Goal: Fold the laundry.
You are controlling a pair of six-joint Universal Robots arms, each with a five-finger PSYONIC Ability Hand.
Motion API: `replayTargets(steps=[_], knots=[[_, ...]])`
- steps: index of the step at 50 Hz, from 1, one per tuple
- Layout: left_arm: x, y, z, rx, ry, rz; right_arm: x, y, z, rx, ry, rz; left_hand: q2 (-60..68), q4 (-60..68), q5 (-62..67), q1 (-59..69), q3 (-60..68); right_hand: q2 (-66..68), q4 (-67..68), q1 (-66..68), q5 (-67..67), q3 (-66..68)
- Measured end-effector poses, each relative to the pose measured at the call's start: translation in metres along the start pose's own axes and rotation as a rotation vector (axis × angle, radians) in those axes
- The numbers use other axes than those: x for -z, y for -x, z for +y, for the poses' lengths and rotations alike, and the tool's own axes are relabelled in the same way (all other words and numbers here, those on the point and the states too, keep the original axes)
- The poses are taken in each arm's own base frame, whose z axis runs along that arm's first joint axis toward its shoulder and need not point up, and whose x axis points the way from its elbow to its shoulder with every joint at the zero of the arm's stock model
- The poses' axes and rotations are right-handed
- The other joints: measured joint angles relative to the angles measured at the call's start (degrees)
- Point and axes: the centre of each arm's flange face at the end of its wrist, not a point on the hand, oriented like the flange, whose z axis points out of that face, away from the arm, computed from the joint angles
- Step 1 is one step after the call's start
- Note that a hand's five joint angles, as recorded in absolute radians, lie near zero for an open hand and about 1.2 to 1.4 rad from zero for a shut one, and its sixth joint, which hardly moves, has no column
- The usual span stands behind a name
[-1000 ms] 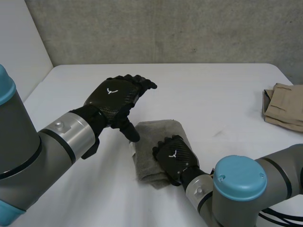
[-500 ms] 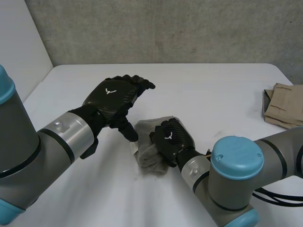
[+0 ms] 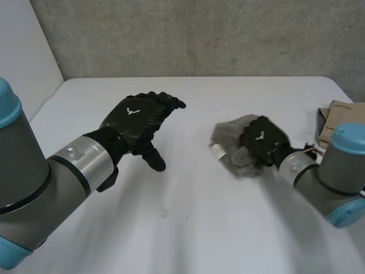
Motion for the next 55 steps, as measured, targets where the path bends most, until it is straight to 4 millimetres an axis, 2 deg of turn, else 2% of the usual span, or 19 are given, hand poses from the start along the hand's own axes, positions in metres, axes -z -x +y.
replayTargets(steps=[7,13,15,17,18,19,21,22,24,25,27,28,29,31,32,38,44,50,55], knots=[[-0.002,0.000,0.002,0.001,0.006,0.001,-0.008,-0.037,0.045,-0.021,0.096,0.078,0.00,0.00,0.00,0.00,0.00,0.00,0.01,0.00,0.00,0.00],[-0.003,0.000,0.003,0.003,0.010,0.002,-0.015,-0.053,0.056,-0.025,0.122,0.096,0.00,0.00,0.00,0.00,0.00,0.00,0.22,0.00,0.00,0.50],[-0.004,-0.001,0.004,0.008,0.013,0.003,-0.025,-0.075,0.056,-0.004,0.108,0.143,0.00,0.00,0.00,0.00,0.00,0.00,0.23,0.00,0.00,0.50],[-0.004,-0.001,0.004,0.009,0.014,0.003,-0.027,-0.080,0.056,0.001,0.103,0.156,0.00,0.00,0.00,0.00,0.00,0.00,0.23,0.00,0.00,0.50],[-0.005,-0.001,0.005,0.015,0.016,0.002,-0.035,-0.106,0.051,0.029,0.079,0.224,0.00,0.00,0.00,0.00,0.00,0.00,0.23,0.57,0.00,0.50],[-0.005,-0.001,0.005,0.015,0.016,0.002,-0.035,-0.106,0.051,0.029,0.079,0.224,0.00,0.00,0.00,0.00,0.00,0.00,0.23,0.57,0.00,0.50],[-0.005,-0.002,0.006,0.020,0.018,0.002,-0.042,-0.138,0.046,0.050,0.056,0.315,0.00,0.00,0.00,0.00,0.00,0.00,0.23,0.57,0.00,0.50],[-0.005,-0.002,0.006,0.020,0.018,0.002,-0.042,-0.138,0.046,0.050,0.056,0.315,0.00,0.00,0.00,0.00,0.00,0.00,0.23,0.57,0.00,0.50],[-0.005,-0.002,0.006,0.022,0.019,0.001,-0.044,-0.172,0.043,0.046,0.039,0.421,0.00,0.00,0.00,0.00,0.00,0.00,0.23,0.57,0.00,0.51],[-0.005,-0.002,0.006,0.022,0.019,0.001,-0.044,-0.172,0.043,0.046,0.039,0.421,0.00,0.00,0.00,0.00,0.00,0.00,0.23,0.57,0.00,0.51],[-0.005,-0.002,0.006,0.023,0.019,0.000,-0.042,-0.207,0.049,0.020,0.031,0.528,0.00,0.00,0.00,0.00,0.00,0.00,0.23,0.57,0.04,0.51],[-0.005,-0.002,0.006,0.023,0.019,0.000,-0.042,-0.207,0.049,0.020,0.031,0.528,0.00,0.00,0.00,0.00,0.00,0.00,0.23,0.57,0.04,0.51],[-0.005,-0.001,0.006,0.023,0.019,0.000,-0.037,-0.226,0.059,-0.003,0.039,0.585,0.00,0.00,0.00,0.00,0.00,0.00,0.23,0.57,0.54,0.82],[-0.005,-0.001,0.006,0.023,0.019,0.000,-0.036,-0.229,0.061,-0.007,0.042,0.594,0.00,0.00,0.00,0.00,0.00,0.00,0.23,0.57,0.59,0.89],[-0.005,-0.002,0.006,0.023,0.019,0.000,-0.029,-0.241,0.077,-0.028,0.069,0.626,0.00,0.00,0.00,0.00,0.00,0.00,0.23,0.57,0.60,1.17],[-0.005,-0.002,0.007,0.024,0.022,0.002,-0.005,-0.239,0.134,-0.086,0.190,0.623,0.00,0.00,0.00,0.00,0.00,0.00,0.23,0.57,0.60,1.49],[-0.006,-0.003,0.011,0.027,0.034,0.006,0.017,-0.208,0.184,-0.160,0.273,0.513,0.00,0.00,0.00,0.00,0.00,0.00,0.23,0.57,0.60,1.55],[-0.007,-0.003,0.013,0.029,0.042,0.007,0.033,-0.181,0.209,-0.207,0.297,0.409,0.00,0.00,0.00,0.00,0.00,0.00,0.24,0.57,0.60,2.61],[-0.007,-0.004,0.013,0.029,0.043,0.007,0.040,-0.180,0.215,-0.207,0.301,0.393,0.00,0.00,0.00,0.00,0.00,0.52,0.24,0.57,1.19,2.72]])
